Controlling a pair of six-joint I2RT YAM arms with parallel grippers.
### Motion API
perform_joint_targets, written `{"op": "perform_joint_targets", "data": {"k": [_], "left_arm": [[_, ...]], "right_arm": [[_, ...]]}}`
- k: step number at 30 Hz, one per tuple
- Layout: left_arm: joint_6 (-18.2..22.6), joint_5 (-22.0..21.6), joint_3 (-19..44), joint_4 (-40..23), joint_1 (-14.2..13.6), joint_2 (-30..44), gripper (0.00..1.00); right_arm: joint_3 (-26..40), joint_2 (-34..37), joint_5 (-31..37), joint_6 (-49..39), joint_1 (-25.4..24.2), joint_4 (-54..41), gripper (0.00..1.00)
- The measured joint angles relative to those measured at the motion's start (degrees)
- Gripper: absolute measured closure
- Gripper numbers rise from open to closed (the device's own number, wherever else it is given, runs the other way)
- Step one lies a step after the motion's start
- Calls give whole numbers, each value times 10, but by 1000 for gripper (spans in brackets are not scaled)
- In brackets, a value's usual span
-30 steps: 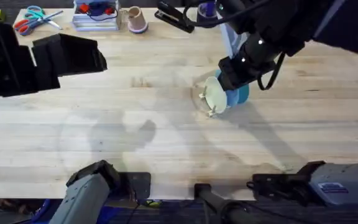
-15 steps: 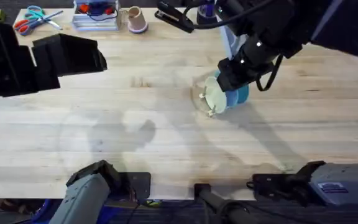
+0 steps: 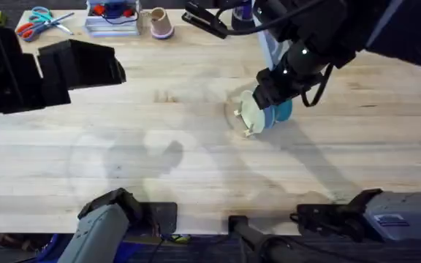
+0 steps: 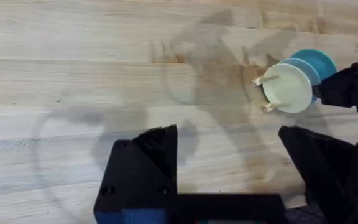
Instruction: Pick up the plates from the table one by one and place each into a slot on the dish rack.
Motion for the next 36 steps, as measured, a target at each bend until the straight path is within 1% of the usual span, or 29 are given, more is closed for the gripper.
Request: {"op": "perform_joint_targets", "data": {"k": [12, 17, 25, 27, 30, 34, 36], "left_arm": [[0, 0, 0, 0, 0, 0, 7], [0, 1, 0, 0, 0, 0, 6], [0, 2, 0, 0, 0, 0, 7], [0, 2, 0, 0, 0, 0, 7], [0, 2, 0, 0, 0, 0, 7], [0, 2, 0, 0, 0, 0, 7], [0, 2, 0, 0, 0, 0, 7]], "right_arm": [[-1, -6, 0, 0, 0, 6, 795], [-5, -46, 0, 0, 0, 5, 792], [-5, -130, 0, 0, 0, 4, 783], [-5, -153, 0, 0, 0, 3, 752], [-5, -189, 0, 0, 0, -10, 652], [-5, -240, 0, 0, 0, -33, 456], [-5, -268, 0, 0, 0, -39, 332]]}}
